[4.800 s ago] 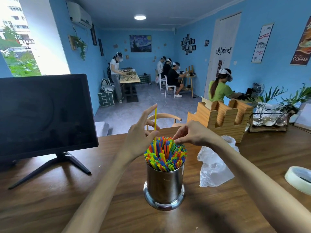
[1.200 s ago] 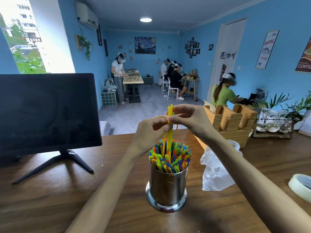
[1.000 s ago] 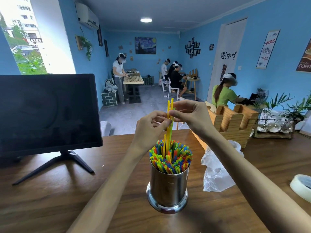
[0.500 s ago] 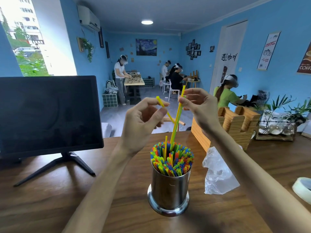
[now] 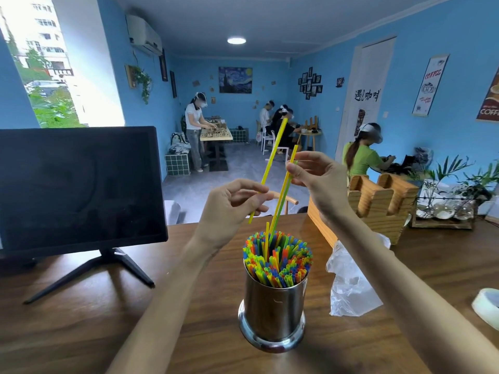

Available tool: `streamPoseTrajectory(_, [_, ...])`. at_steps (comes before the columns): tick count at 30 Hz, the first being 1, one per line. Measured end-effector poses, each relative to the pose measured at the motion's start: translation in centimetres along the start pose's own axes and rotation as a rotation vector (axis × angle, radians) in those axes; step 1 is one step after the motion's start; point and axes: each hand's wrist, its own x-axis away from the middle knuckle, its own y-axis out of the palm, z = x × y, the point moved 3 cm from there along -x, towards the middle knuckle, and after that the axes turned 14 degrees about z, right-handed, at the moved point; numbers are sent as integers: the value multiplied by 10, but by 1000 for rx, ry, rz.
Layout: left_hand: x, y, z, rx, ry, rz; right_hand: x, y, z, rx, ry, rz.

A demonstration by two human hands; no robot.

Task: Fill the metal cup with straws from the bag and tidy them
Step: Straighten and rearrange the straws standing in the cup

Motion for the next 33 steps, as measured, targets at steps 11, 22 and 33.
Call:
streamPoseTrajectory(11, [-11,28,-31,-208,46,27,7,12,-19,17,-96,-114])
streamPoseTrajectory(22, [-14,11,-31,-22,-230,278,16,-15,-48,-23,-352,146])
streamPoseTrajectory(33, [-20,8,-22,320,-354,252,74,-20,25,209,-9,-126])
